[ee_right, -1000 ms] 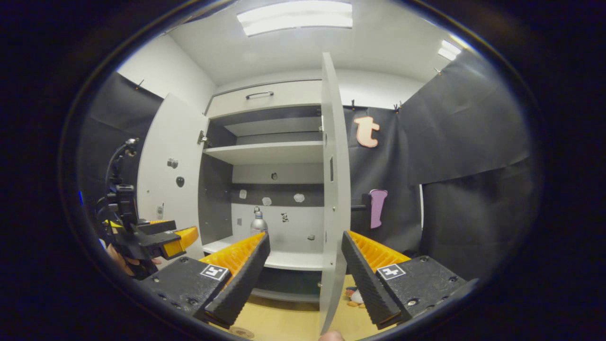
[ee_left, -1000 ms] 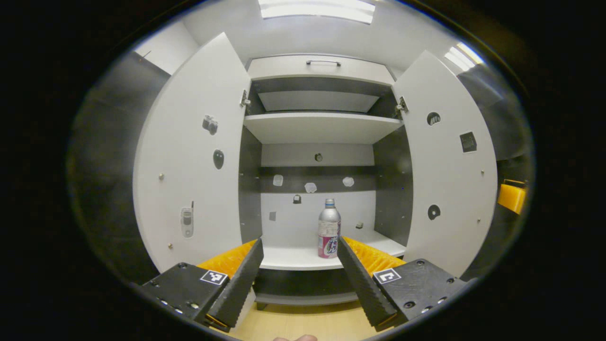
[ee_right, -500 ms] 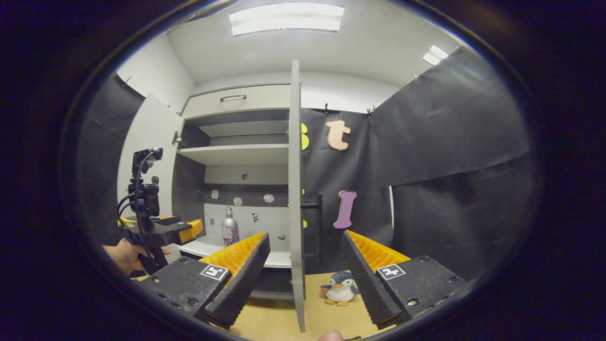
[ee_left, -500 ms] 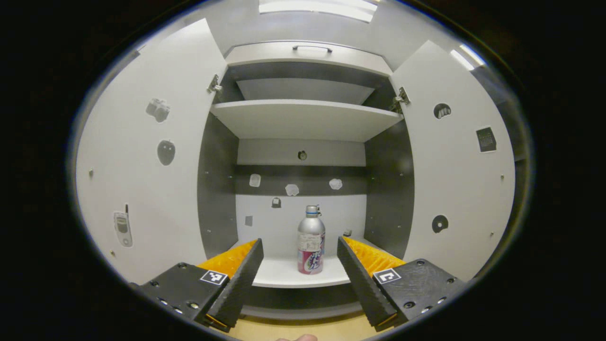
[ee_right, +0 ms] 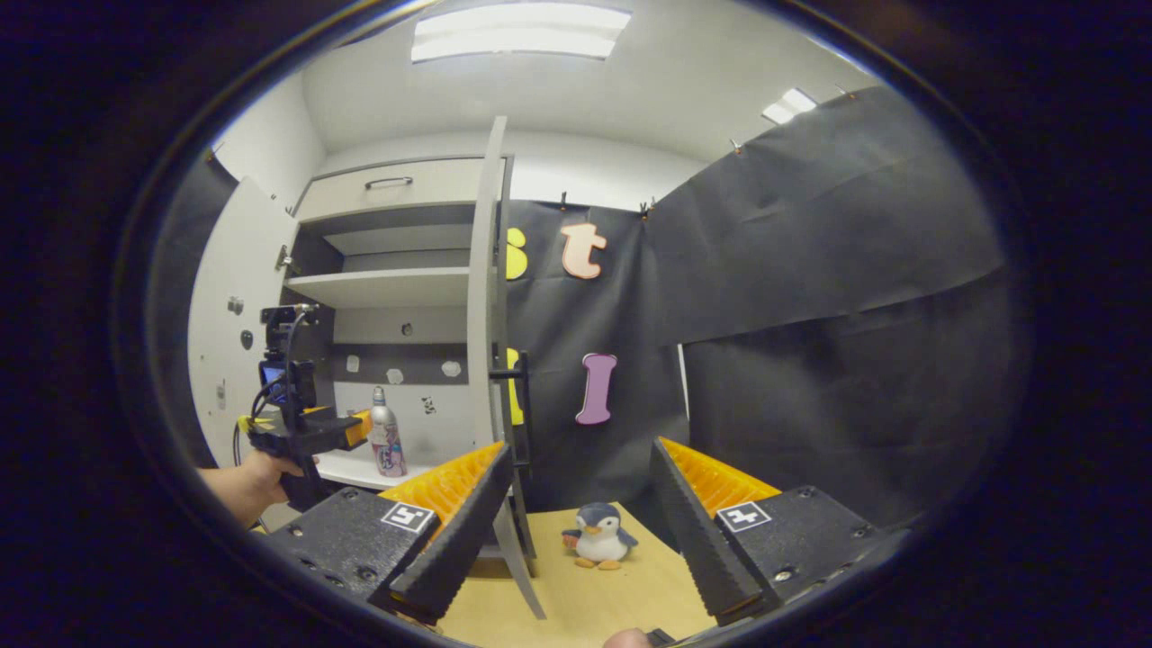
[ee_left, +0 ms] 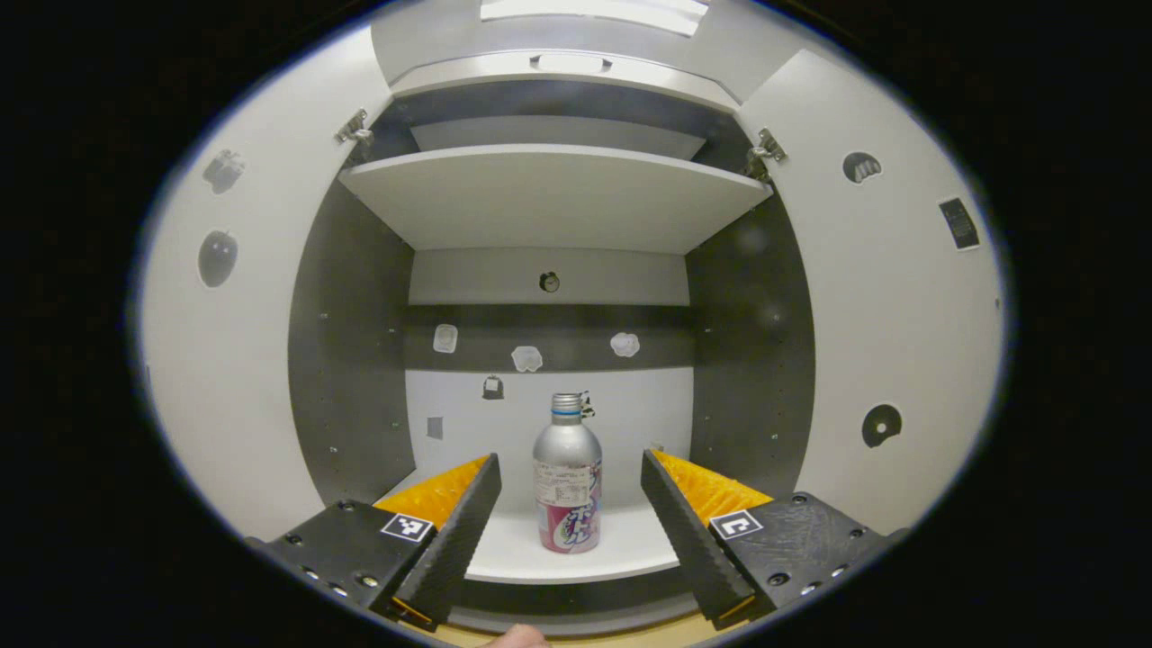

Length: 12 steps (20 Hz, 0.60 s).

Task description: Grasp the bottle in the cabinet with the left hand and place it on the coaster, then close the right door with the right hand and the left door with the left hand.

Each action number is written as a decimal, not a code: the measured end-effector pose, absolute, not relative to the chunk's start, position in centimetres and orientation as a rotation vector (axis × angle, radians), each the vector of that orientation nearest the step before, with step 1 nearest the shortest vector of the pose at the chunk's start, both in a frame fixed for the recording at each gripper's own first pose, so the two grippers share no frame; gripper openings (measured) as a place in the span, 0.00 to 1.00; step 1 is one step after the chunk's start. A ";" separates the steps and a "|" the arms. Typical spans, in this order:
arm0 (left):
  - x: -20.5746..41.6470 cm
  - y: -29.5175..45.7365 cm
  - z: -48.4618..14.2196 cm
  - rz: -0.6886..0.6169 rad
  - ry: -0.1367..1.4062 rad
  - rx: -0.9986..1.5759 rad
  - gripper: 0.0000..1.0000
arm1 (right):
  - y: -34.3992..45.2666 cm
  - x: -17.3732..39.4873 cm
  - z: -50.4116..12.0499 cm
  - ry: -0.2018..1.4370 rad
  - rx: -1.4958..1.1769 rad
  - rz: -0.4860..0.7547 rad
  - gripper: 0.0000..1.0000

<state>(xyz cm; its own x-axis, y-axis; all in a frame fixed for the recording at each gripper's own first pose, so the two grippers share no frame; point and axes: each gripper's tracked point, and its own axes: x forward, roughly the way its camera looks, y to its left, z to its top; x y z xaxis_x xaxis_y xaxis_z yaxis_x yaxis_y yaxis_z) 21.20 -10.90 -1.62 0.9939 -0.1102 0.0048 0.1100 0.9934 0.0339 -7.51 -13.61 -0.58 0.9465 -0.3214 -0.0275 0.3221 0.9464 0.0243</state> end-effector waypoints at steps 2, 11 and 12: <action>22.7 -10.8 -3.0 -0.095 0.027 0.035 0.96 | -13.8 -7.9 -0.6 0.017 0.026 -0.349 1.00; 28.5 -11.1 -7.0 -0.079 0.119 0.059 0.97 | -14.0 -8.3 -1.6 0.039 0.027 -0.399 1.00; 29.0 -10.7 -7.3 -0.056 0.131 0.068 0.97 | -14.1 -8.3 -1.5 0.039 0.029 -0.404 0.99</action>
<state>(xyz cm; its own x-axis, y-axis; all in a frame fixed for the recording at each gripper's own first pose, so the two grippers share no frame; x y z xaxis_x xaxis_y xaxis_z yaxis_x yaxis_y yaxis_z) 29.01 -10.74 -7.29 0.9899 -0.0514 -0.1323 0.0603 0.9961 0.0645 -8.26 -14.07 -1.54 0.9186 -0.3928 -0.0433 0.3939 0.9189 0.0204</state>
